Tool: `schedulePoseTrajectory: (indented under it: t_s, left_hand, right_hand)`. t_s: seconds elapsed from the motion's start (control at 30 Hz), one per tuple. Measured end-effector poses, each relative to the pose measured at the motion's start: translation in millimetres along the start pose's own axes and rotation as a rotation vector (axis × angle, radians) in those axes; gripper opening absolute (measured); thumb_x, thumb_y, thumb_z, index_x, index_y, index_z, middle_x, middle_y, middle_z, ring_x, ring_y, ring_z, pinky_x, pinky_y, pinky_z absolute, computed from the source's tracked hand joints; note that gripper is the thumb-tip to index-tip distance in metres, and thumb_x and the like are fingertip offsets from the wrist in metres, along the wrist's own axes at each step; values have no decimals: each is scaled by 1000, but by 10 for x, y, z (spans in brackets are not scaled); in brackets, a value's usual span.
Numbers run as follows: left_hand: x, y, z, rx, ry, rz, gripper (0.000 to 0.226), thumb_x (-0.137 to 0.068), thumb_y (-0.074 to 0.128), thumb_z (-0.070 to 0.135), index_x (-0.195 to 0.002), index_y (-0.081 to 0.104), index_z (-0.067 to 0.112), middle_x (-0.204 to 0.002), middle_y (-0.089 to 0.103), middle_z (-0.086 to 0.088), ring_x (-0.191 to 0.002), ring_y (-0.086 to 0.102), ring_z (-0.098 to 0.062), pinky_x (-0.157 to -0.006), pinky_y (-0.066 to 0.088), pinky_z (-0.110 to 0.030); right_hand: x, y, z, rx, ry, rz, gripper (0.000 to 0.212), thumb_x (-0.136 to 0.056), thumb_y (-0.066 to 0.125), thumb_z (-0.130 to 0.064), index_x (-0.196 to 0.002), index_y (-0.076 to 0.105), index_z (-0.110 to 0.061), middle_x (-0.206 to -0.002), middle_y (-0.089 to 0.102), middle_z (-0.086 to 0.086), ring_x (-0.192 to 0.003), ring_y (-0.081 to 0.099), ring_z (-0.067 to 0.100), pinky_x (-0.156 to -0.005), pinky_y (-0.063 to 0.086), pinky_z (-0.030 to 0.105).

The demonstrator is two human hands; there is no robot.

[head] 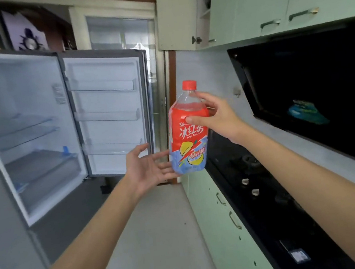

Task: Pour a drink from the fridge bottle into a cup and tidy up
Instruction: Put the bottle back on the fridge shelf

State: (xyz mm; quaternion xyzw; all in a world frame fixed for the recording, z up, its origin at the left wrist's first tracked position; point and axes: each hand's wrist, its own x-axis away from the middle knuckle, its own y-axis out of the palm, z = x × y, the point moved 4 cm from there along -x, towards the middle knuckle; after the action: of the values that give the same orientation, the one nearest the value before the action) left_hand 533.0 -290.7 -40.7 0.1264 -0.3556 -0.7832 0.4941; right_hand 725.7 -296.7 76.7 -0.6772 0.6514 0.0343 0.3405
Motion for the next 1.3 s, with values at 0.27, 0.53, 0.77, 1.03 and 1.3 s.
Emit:
schedulePoseTrajectory:
  t_s: [0.27,0.53,0.77,1.03,1.3]
  left_hand:
    - [168,-992,935,24,102,76,67,-90,44,44,-134,47,-6,-125,55,-44,-117,55,-58,-106,36,-68]
    - [285,-1742,1622,71,175,167,68,-93,43,47,-138,43,-3,-133,52,-38,-119,55,-55,-94,45,-68]
    - [238,-2268,1964,120,226,231,70,-93,43,47,-144,38,0,-139,48,-37,-123,52,-55,-100,40,-69]
    - [13,-2724,2396,111,273,272,72,-93,42,47,-143,37,-4,-135,52,-37,-121,54,-54,-94,44,-68]
    - [-525,-3202,2865,98,350,351,74,-93,40,48,-141,38,-7,-132,55,-36,-120,55,-53,-105,39,-66]
  right_hand:
    - [-793,1202,-205,-90,-38,-128,65,-77,81,-25,-135,52,-25,-116,65,-9,-99,66,-1,-76,58,21]
    - [-1476,2139,-225,-162,-64,-169,79,-66,82,-44,-137,52,-30,-125,64,-2,-112,63,16,-89,58,37]
    - [-1934,2769,-163,-200,-61,-247,63,-77,81,-28,-132,53,-35,-118,64,-5,-105,62,10,-70,53,13]
    - [-2557,3290,12,-250,-91,-305,62,-76,82,-25,-130,55,-34,-116,65,-3,-102,63,10,-69,53,13]
    - [-3437,3697,372,-284,-139,-384,66,-75,83,-25,-134,55,-31,-116,66,-5,-106,63,12,-76,54,20]
